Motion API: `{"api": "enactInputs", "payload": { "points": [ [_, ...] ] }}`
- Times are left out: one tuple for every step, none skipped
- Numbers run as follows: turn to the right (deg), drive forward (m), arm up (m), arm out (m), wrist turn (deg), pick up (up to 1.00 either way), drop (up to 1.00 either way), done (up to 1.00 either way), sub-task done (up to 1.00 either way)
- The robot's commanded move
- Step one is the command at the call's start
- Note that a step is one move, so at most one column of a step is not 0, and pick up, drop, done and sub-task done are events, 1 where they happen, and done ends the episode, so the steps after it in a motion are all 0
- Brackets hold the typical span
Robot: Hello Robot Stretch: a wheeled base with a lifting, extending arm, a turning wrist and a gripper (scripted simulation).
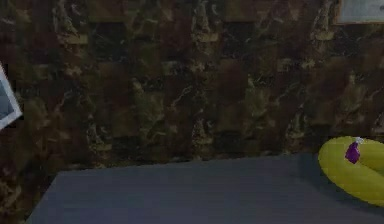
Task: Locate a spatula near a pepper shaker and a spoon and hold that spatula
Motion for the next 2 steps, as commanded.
{"api": "enactInputs", "payload": {
  "points": [
    [45.0, 0.0, 0.0, 0.0, 0.0, 0.0, 0.0, 0.0, 0.0],
    [27.0, 0.0, 0.0, 0.0, 0.0, 0.0, 0.0, 0.0, 0.0]
  ]
}}
